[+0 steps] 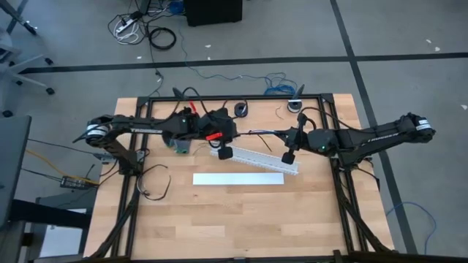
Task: Ziptie cables
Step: Put the ziptied cables into the white cable duct
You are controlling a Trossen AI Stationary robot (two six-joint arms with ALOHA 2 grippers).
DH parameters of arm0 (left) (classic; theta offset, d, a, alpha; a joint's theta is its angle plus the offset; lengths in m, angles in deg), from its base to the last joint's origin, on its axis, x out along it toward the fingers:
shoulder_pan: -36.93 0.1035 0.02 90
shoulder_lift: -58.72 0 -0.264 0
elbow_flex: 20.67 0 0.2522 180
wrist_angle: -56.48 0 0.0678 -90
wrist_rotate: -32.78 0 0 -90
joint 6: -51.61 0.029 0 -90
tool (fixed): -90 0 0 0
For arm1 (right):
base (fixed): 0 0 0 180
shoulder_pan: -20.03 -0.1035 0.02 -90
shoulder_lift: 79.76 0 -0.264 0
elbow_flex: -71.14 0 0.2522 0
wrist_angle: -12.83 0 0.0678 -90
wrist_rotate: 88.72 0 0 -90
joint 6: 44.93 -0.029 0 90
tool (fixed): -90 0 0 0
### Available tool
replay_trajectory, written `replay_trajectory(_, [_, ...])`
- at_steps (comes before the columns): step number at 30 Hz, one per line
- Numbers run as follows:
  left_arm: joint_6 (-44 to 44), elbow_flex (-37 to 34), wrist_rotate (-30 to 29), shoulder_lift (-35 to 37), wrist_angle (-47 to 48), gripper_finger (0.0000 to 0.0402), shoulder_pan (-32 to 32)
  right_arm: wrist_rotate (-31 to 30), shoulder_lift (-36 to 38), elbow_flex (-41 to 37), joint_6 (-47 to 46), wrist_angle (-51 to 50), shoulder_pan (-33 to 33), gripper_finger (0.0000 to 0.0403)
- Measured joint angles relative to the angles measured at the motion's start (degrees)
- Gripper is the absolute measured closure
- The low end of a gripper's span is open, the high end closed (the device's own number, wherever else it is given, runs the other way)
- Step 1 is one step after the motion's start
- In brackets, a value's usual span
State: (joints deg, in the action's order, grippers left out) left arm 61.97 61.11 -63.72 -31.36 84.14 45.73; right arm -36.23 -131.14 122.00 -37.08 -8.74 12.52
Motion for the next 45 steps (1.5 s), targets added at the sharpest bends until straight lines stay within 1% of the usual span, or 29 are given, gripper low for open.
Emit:
replay_trajectory(4, [0.93, 0.08, -1.38, 1.45, 1.73, 0.0401, -0.07, 0.06, -0.51, 3.45, -3.04, -6.78, 0.00, 0.0395])
replay_trajectory(9, [1.58, 0.04, -2.16, 2.05, 3.57, 0.0401, -0.07, 0.44, -2.55, 8.07, -3.37, -12.03, 0.00, 0.0395])
replay_trajectory(11, [1.76, 0.01, -3.55, 2.10, 4.72, 0.0401, -0.07, 0.68, -3.88, 9.68, -4.18, -14.03, 0.00, 0.0395])
replay_trajectory(15, [2.96, -0.05, -5.69, 2.14, 7.49, 0.0402, -0.07, 3.01, -6.74, 12.28, -6.39, -17.04, 0.02, 0.0395])
replay_trajectory(21, [5.10, -0.12, -9.00, 2.61, 9.54, 0.0401, -0.07, 3.36, -11.11, 15.56, -8.34, -22.51, 0.59, 0.0395])
replay_trajectory(26, [5.68, -0.16, -9.01, 3.06, 9.68, 0.0401, -0.07, 3.27, -11.06, 15.94, -8.36, -23.12, 1.28, 0.0395])
replay_trajectory(31, [5.24, -0.24, -7.57, 2.69, 9.81, 0.0396, -0.13, 2.96, -10.53, 15.94, -8.17, -22.98, 1.31, 0.0395])
replay_trajectory(34, [5.14, -0.59, -8.37, 2.57, 12.25, 0.0386, 0.00, 2.26, -10.30, 15.91, -8.02, -23.69, 1.31, 0.0395])
replay_trajectory(39, [4.45, -0.58, -9.95, 2.49, 12.45, 0.0362, 0.09, 1.92, -10.26, 15.92, -7.82, -23.00, 1.31, 0.0395])
replay_trajectory(43, [4.05, -0.97, -9.94, 1.10, 11.60, 0.0349, 0.28, 1.99, -10.26, 15.92, -7.68, -22.00, 1.31, 0.0395])
replay_trajectory(45, [3.99, -0.97, -9.91, -0.10, 9.67, 0.0346, 0.31, 2.06, -10.26, 15.92, -7.53, -21.49, 1.31, 0.0395])
